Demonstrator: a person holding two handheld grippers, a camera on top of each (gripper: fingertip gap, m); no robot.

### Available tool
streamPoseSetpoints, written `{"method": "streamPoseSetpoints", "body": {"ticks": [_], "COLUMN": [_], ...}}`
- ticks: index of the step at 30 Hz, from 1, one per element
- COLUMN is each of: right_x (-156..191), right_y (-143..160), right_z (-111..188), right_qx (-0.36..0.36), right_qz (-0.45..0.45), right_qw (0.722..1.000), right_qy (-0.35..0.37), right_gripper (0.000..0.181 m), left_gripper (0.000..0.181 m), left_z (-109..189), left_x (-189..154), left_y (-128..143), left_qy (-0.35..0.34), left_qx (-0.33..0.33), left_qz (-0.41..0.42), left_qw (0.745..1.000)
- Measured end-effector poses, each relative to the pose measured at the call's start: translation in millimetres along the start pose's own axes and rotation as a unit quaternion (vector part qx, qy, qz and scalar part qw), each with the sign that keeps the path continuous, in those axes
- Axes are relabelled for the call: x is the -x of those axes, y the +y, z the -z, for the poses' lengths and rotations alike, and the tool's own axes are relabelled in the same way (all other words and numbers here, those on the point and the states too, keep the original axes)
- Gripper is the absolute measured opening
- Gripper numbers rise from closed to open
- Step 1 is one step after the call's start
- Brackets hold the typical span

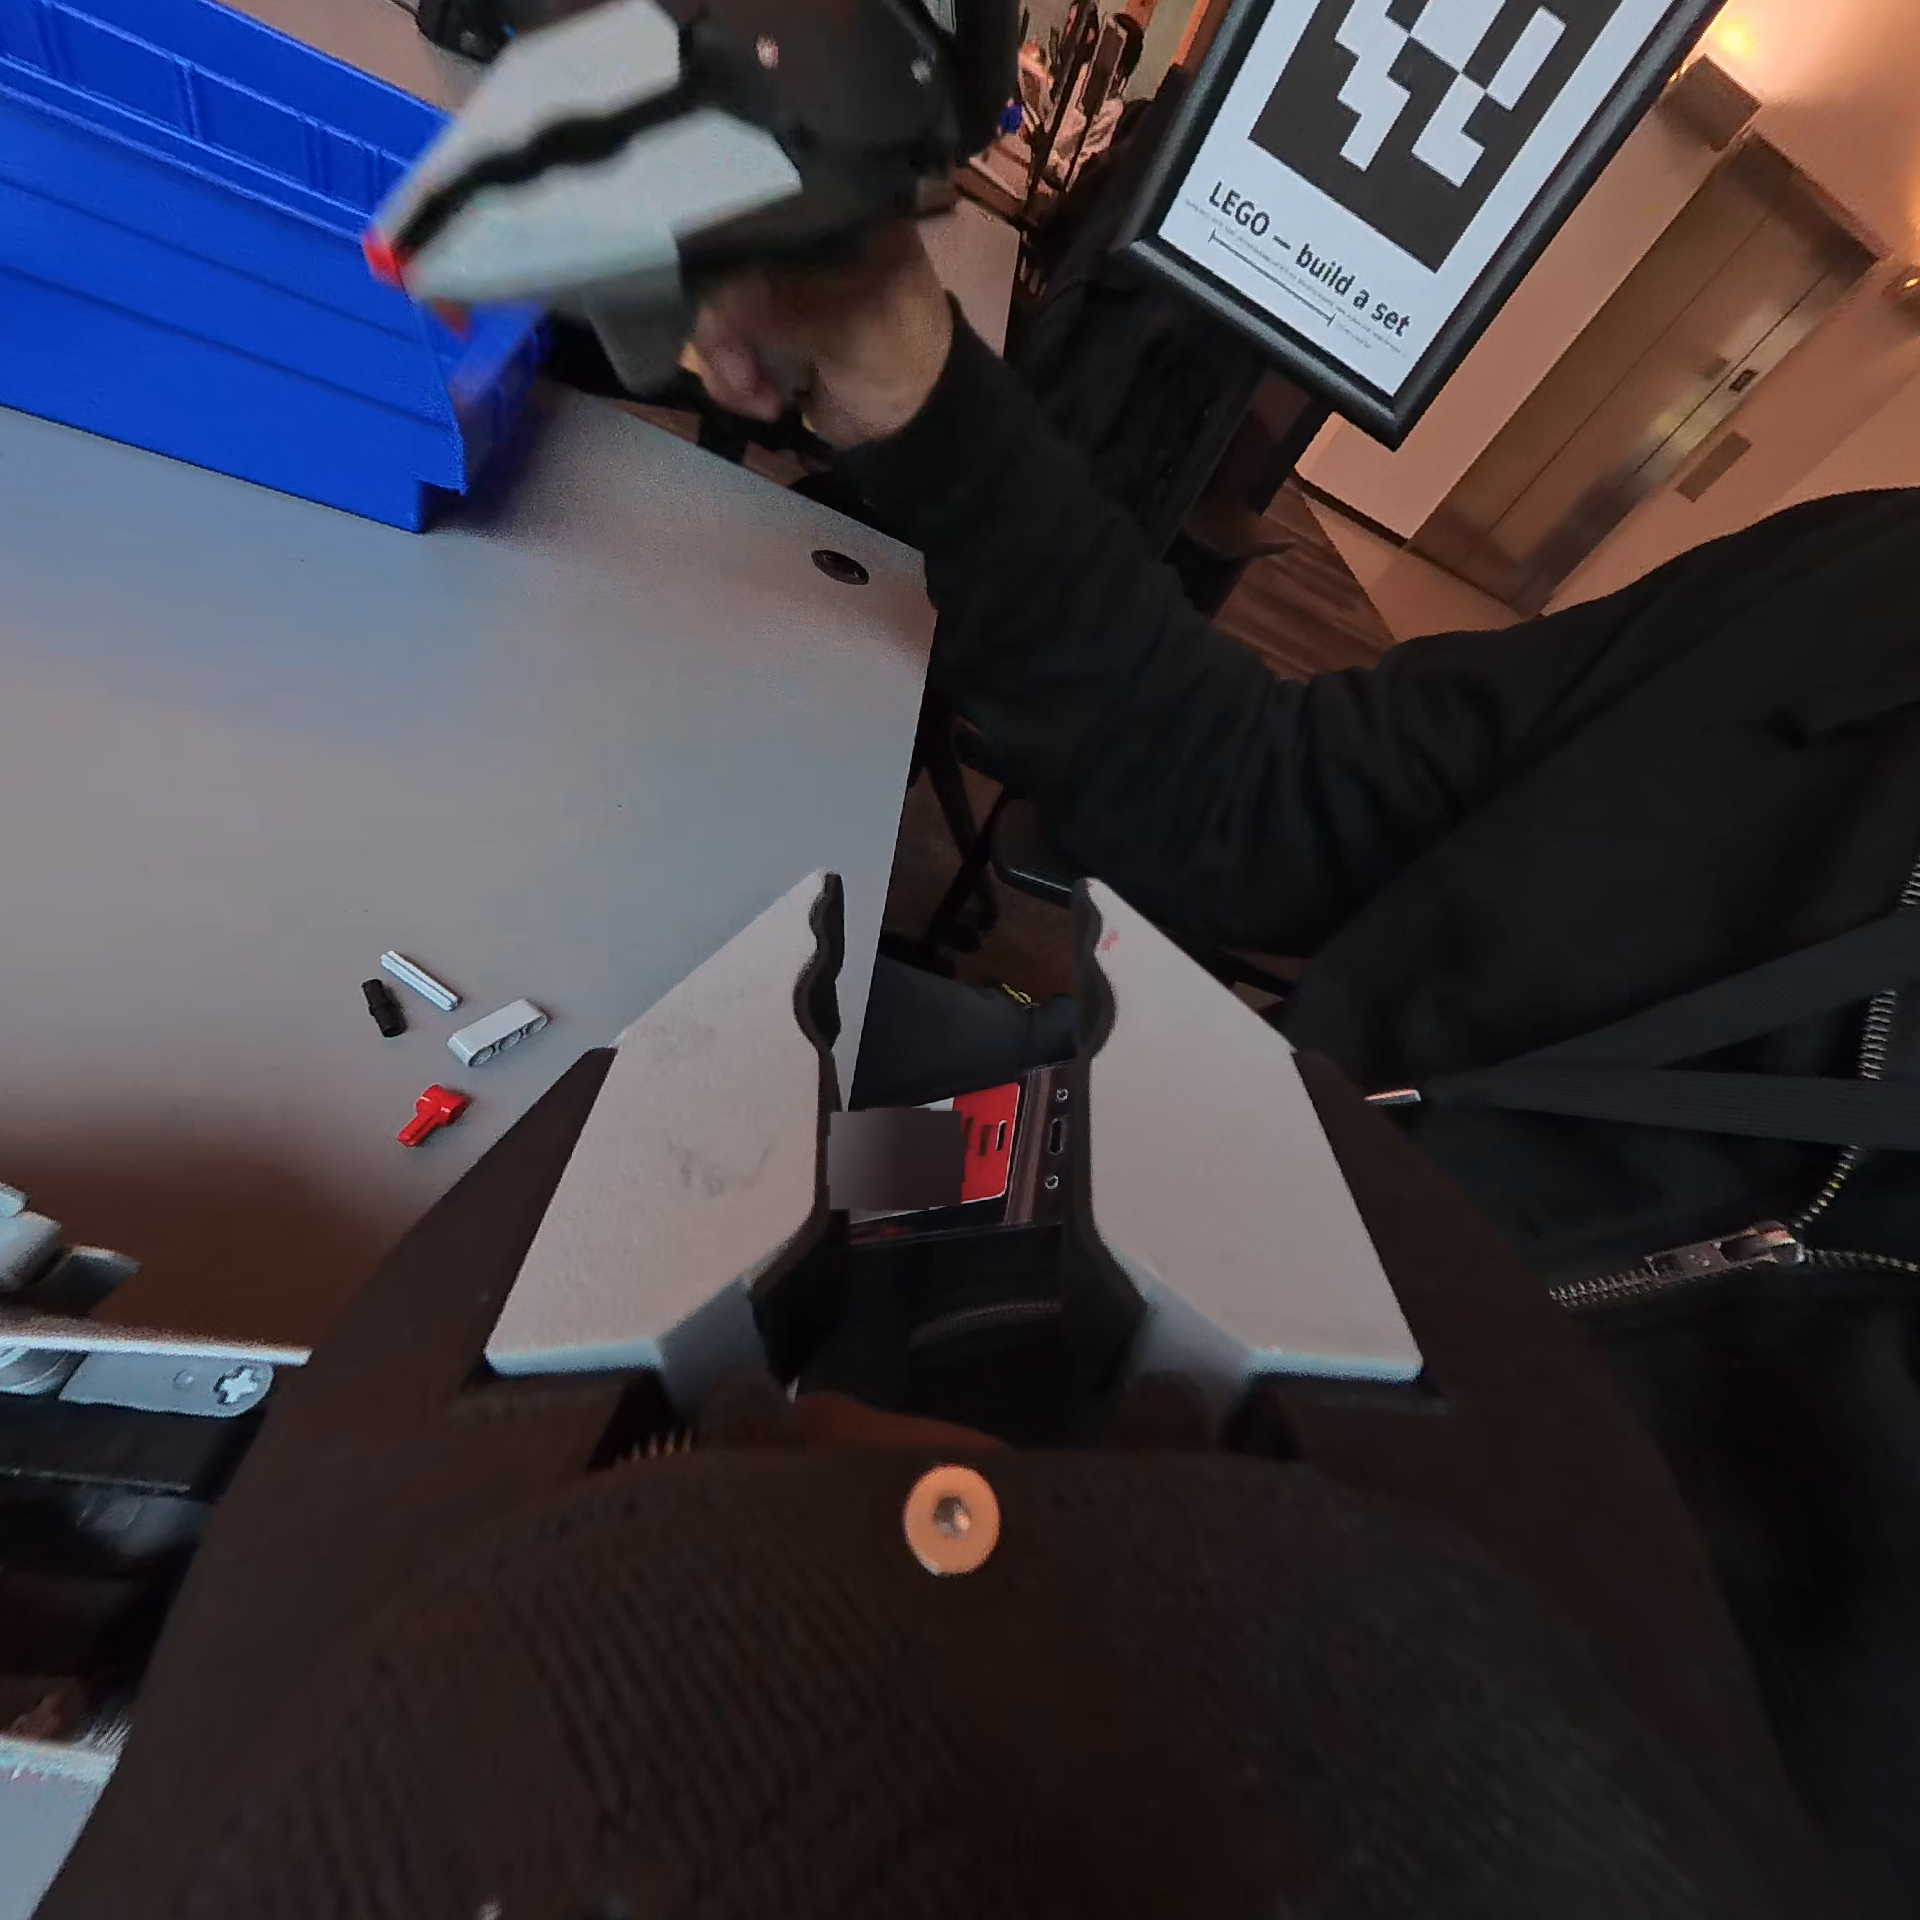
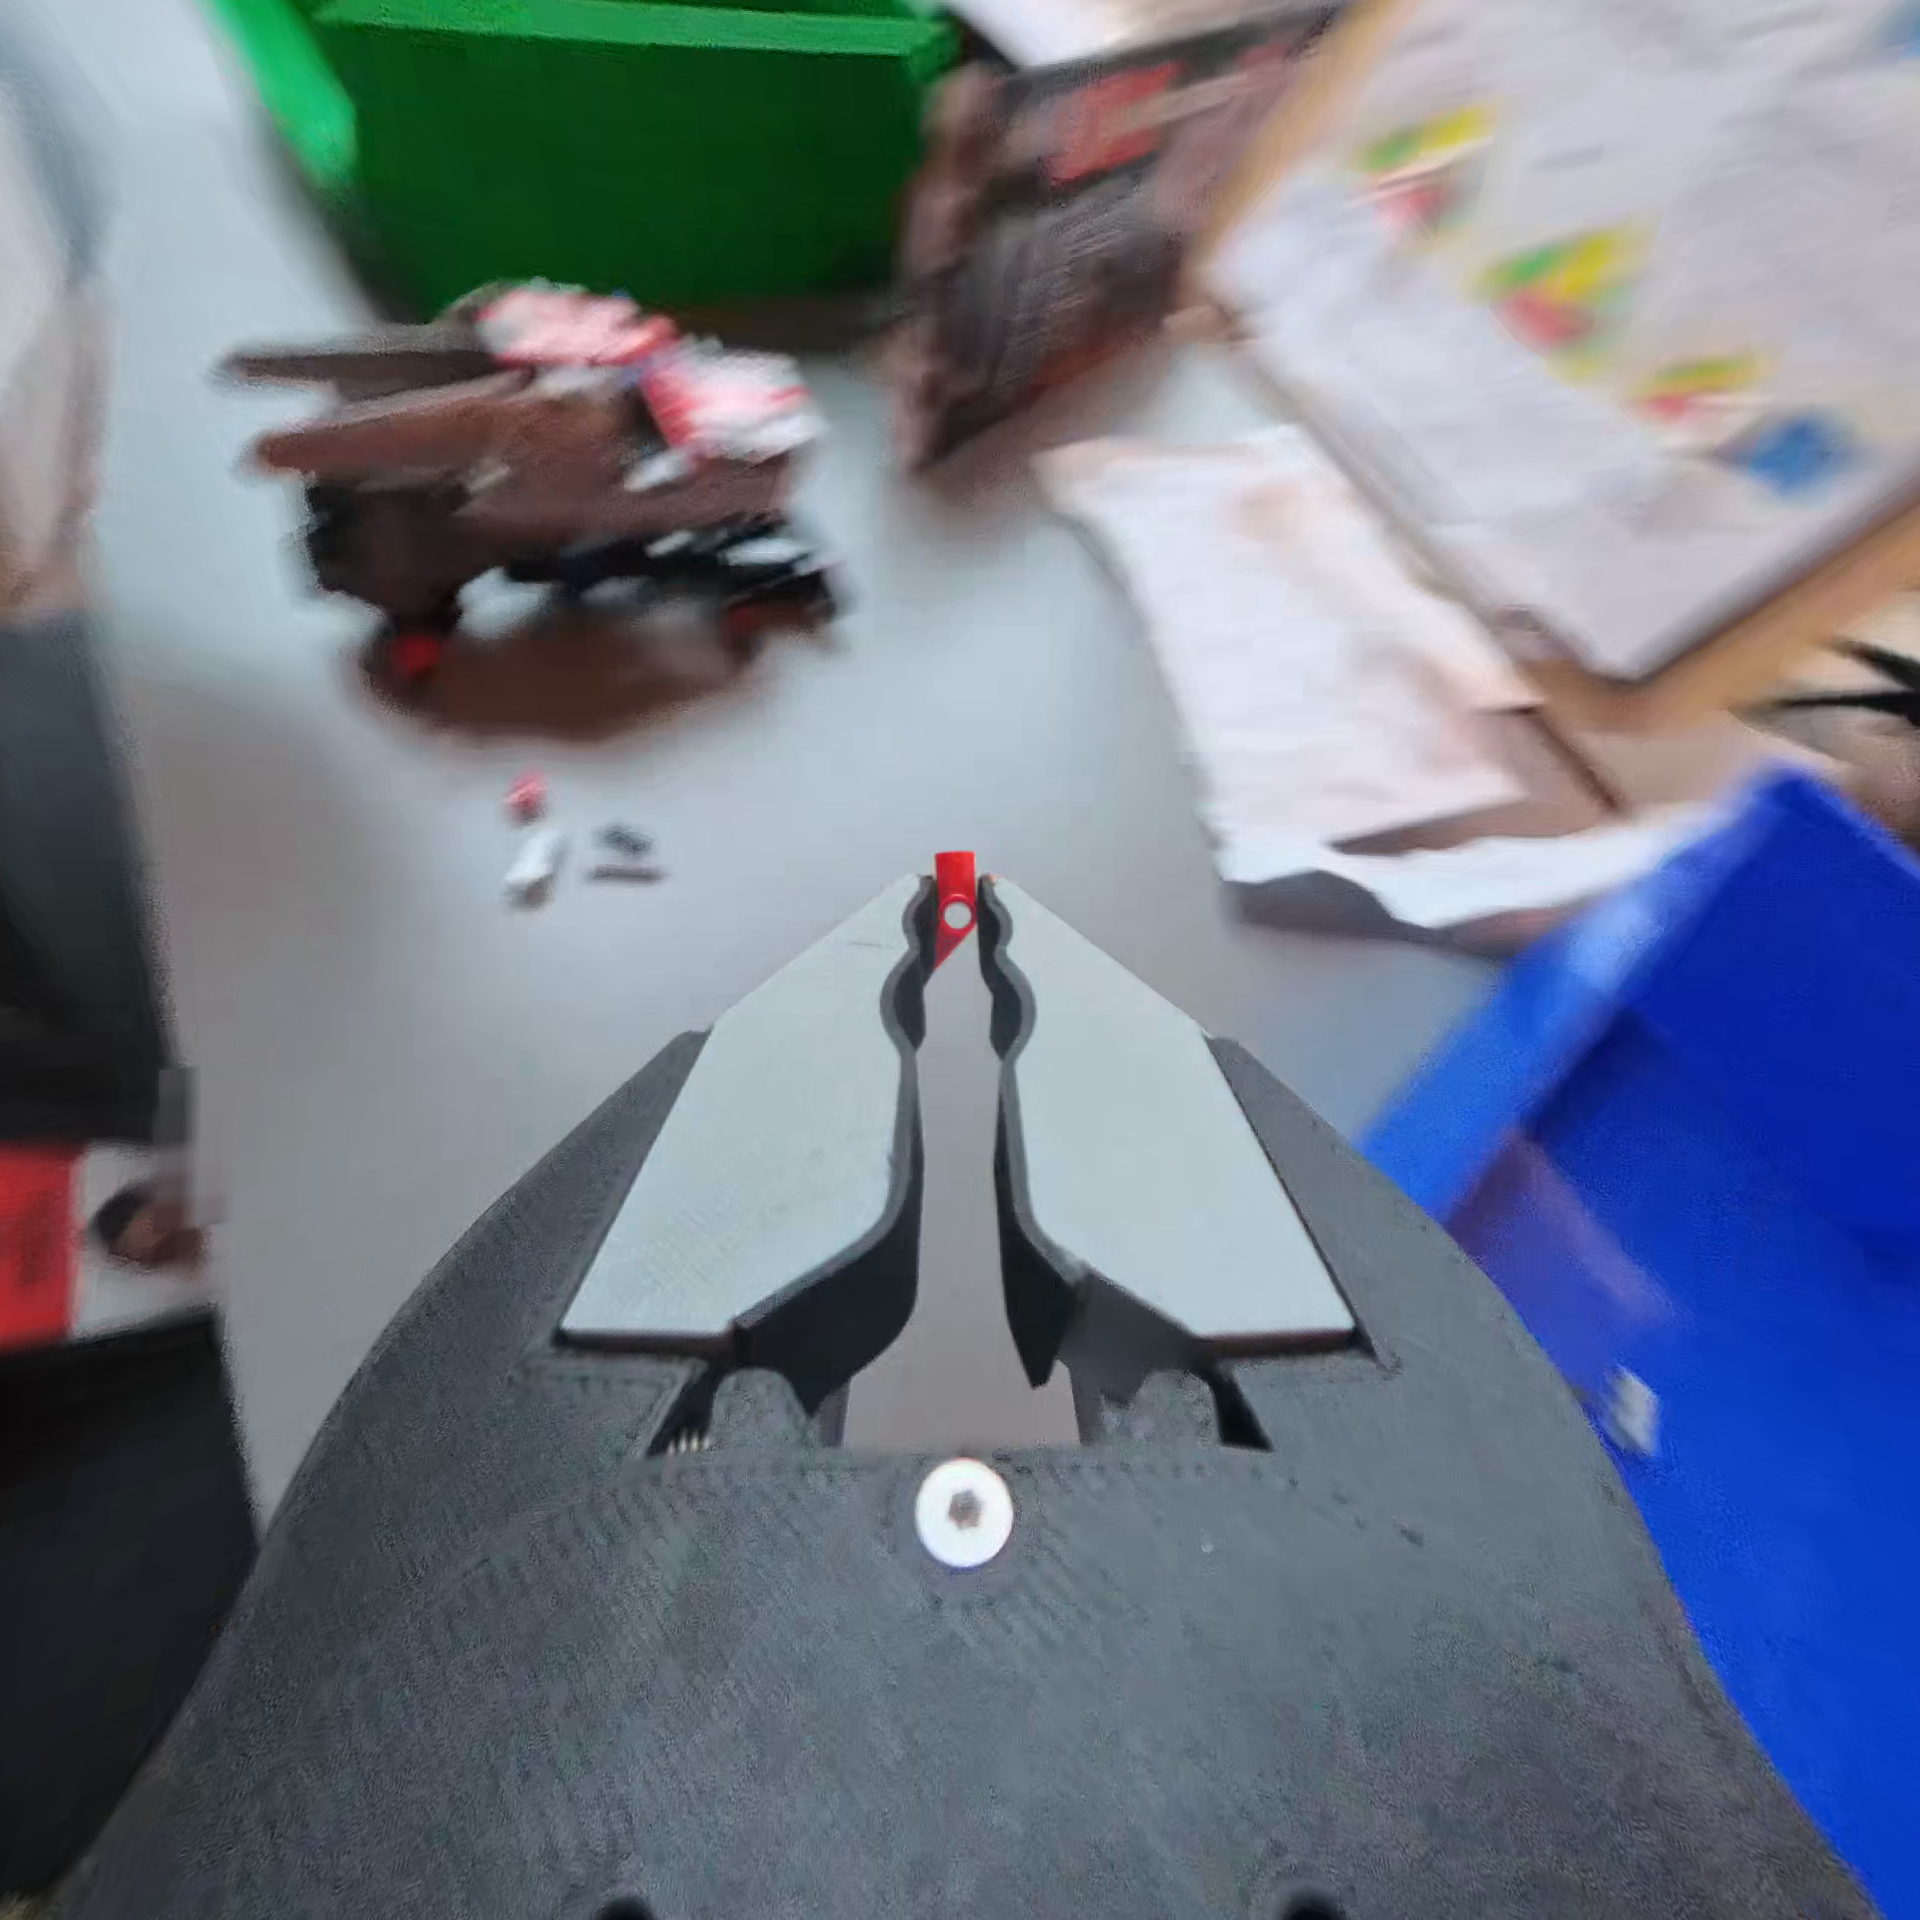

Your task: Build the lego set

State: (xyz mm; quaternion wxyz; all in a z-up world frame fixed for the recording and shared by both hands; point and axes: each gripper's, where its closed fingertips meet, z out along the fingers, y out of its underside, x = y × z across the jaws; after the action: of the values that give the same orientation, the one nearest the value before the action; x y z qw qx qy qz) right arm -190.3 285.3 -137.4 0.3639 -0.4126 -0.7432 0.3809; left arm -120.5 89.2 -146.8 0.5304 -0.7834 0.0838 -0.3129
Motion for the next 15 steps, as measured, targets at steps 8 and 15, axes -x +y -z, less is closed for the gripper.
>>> {"method": "streamPoseSetpoints", "body": {"ticks": [8, 15], "right_x": [-127, -128], "right_y": [86, 125], "right_z": [41, 29], "right_qx": [0.073, 0.103], "right_qz": [-0.121, -0.220], "right_qw": [0.948, 0.940], "right_qy": [0.285, 0.239], "right_gripper": [0.004, 0.024], "left_gripper": [0.038, 0.038], "left_z": [2, 1], "left_x": [6, 5], "left_y": [-3, -1], "left_qy": [-0.013, -0.014], "left_qx": [-0.009, -0.001], "left_qz": [0.003, -0.006], "left_qw": [1.000, 1.000]}}
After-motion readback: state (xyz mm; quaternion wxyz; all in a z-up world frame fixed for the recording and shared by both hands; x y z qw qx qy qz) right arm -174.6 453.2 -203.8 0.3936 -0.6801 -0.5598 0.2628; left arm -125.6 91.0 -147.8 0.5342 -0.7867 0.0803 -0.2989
